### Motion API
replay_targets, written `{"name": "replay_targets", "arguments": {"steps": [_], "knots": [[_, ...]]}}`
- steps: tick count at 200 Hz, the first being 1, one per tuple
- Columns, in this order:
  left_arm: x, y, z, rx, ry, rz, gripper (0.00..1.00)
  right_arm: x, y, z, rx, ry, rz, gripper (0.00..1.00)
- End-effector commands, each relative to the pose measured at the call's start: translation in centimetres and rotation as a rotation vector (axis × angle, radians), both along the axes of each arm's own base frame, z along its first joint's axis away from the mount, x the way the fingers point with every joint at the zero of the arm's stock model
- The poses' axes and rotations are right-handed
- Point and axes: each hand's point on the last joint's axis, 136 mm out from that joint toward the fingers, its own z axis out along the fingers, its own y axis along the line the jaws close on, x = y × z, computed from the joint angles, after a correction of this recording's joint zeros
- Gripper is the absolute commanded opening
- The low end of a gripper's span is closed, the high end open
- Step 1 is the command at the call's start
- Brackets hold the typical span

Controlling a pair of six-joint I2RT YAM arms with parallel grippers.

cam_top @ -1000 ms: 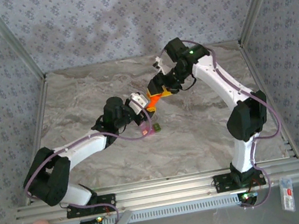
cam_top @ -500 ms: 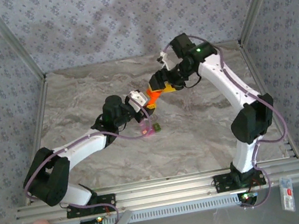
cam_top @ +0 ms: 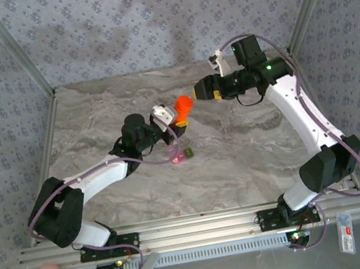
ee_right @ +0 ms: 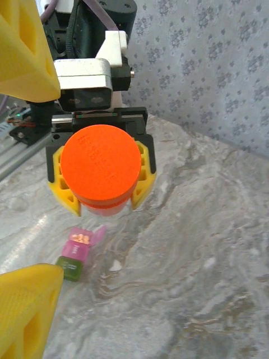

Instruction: Sort the pills into containers

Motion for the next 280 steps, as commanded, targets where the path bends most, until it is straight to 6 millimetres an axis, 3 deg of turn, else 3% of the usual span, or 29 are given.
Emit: {"name": "replay_targets", "arguments": {"steps": [1, 57, 89, 146, 280], "knots": [[-0.2, 0.0, 5.9, -0.178, -0.040, -0.039, 0.00, 1.1, -0.3, 3.1, 0.021, -0.180, -0.013, 0.77], [-0.7, 0.2, 8.4, -0.257, 0.054, -0.104, 0.00, 1.9, 0.6, 5.7, 0.038, -0.373, 0.058, 0.78], [-1.3, 0.0, 9.3, -0.280, 0.084, -0.151, 0.00, 2.3, 1.6, 6.0, 0.033, -0.392, 0.079, 0.79], [-1.8, -0.7, 9.4, -0.277, 0.131, -0.213, 0.00, 2.0, 3.7, 6.9, 0.068, -0.451, 0.145, 0.79], [-1.6, -1.0, 9.3, -0.271, 0.151, -0.225, 0.00, 1.0, 5.6, 5.5, 0.037, -0.412, 0.215, 0.78]]}}
